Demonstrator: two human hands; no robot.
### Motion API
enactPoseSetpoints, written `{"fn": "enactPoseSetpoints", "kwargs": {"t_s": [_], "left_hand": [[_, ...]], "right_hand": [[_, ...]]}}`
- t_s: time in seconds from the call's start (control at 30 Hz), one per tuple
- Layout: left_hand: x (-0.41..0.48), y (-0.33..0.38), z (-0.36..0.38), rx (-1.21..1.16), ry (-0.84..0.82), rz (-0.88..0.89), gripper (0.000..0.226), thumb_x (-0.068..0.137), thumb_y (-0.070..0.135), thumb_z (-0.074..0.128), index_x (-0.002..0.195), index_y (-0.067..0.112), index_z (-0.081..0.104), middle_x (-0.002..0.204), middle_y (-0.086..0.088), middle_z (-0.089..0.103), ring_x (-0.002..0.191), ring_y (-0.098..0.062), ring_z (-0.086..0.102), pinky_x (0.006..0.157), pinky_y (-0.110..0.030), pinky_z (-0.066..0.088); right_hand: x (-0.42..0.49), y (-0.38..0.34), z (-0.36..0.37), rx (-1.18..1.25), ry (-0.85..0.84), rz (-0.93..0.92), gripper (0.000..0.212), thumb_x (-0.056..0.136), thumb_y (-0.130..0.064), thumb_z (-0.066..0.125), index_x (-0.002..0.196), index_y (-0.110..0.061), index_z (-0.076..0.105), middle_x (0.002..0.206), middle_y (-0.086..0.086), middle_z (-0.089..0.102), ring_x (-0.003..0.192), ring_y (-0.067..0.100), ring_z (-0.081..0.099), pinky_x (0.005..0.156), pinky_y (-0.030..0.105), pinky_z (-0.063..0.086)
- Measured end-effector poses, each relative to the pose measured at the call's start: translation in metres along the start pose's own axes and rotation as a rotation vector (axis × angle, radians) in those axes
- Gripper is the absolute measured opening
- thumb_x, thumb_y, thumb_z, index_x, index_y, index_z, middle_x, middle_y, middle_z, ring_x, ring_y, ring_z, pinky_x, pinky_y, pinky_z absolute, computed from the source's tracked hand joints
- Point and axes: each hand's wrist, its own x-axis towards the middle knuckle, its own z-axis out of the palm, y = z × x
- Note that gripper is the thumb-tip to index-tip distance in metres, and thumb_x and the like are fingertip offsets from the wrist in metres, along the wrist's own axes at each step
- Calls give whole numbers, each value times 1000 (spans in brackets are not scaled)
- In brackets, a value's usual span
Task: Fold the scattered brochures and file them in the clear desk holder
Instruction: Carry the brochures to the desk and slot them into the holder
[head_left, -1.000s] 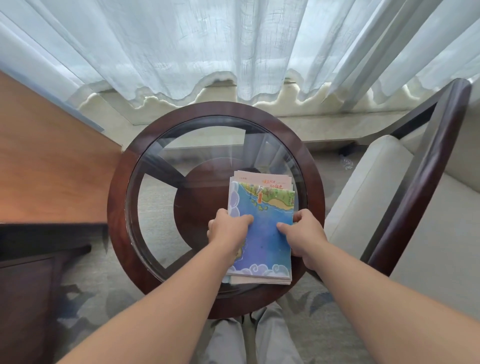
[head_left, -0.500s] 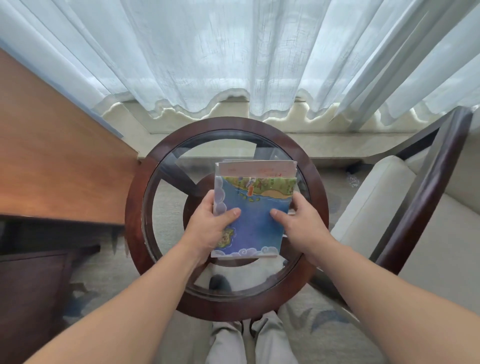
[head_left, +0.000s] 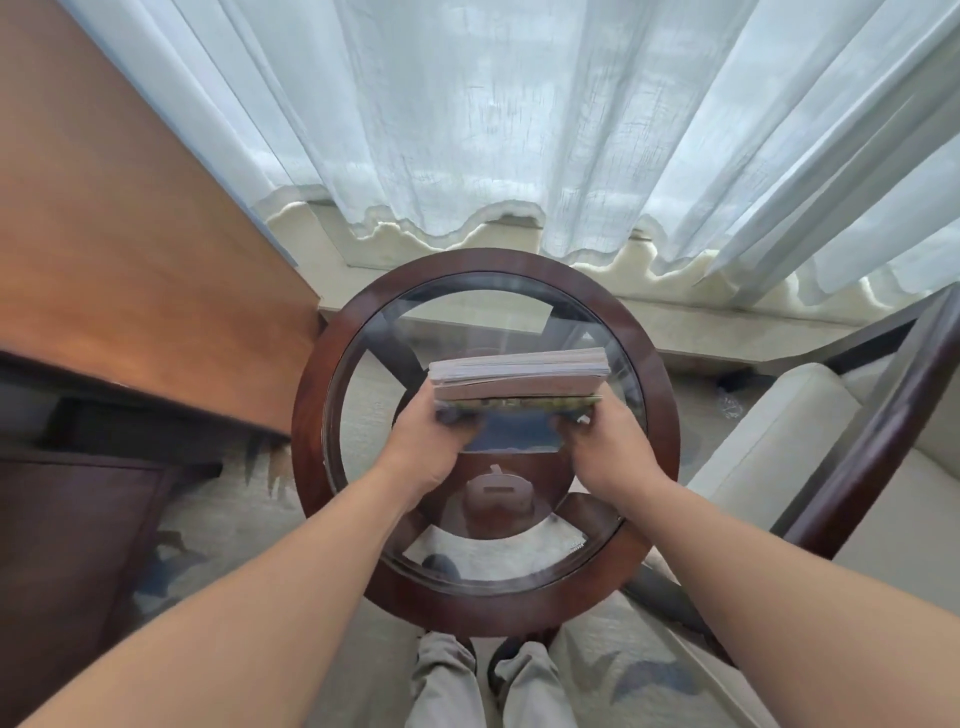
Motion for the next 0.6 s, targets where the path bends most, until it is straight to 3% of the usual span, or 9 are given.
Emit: {"fn": "enactPoseSetpoints", "kwargs": {"t_s": [0.07,0.23,0.37,0.43,0.5,0.53,0.6], "left_hand": [[-3,9,-6,-13,4,-21,40,73,15,70,101,43,63,95,23,72,93,1,66,69,-10,50],[-30,57,-33,-15,45,54,45,81,8,68,93,51,61,98,17,72,96,-4,66,75,-18,54],[-71,108,-73,-98,132,136,42,88,-4,63,117,26,55,115,-7,69,103,-18,66,92,-34,54],[-96,130,-96,-155,189,140,36,90,-7,59,116,18,55,115,-10,67,104,-23,65,96,-39,52],[-126,152,-121,-221,233,141,30,91,-8,56,109,16,58,113,-13,68,105,-29,65,98,-45,50],[-142,160,-134,-254,253,140,27,92,-7,55,108,14,59,115,-16,68,106,-32,65,99,-47,49],[-173,171,-159,-320,298,136,24,94,-4,53,112,10,60,118,-21,67,108,-37,64,97,-49,50]], "right_hand": [[2,-6,-4,-36,-14,-8,29,95,-17,58,120,-31,54,120,-9,64,108,18,58,92,38,50],[-4,-56,-15,-69,-69,-115,26,93,-19,61,111,-35,54,112,-12,65,102,14,61,88,35,49],[-17,-129,-17,-74,-161,-260,31,90,-16,66,104,-40,51,95,-26,62,81,-4,59,70,15,43],[-26,-168,-12,-87,-234,-314,27,91,-17,65,110,-33,55,99,-22,64,86,-6,60,72,11,45],[-40,-209,-4,-70,-304,-344,27,92,-17,64,117,-25,59,110,-9,69,99,8,65,87,31,53],[-49,-228,1,-63,-333,-350,26,93,-17,63,117,-23,60,112,-5,70,102,15,66,90,42,54],[-70,-262,13,-66,-392,-370,20,93,-19,61,114,-21,63,111,0,71,101,21,68,89,52,54]]}}
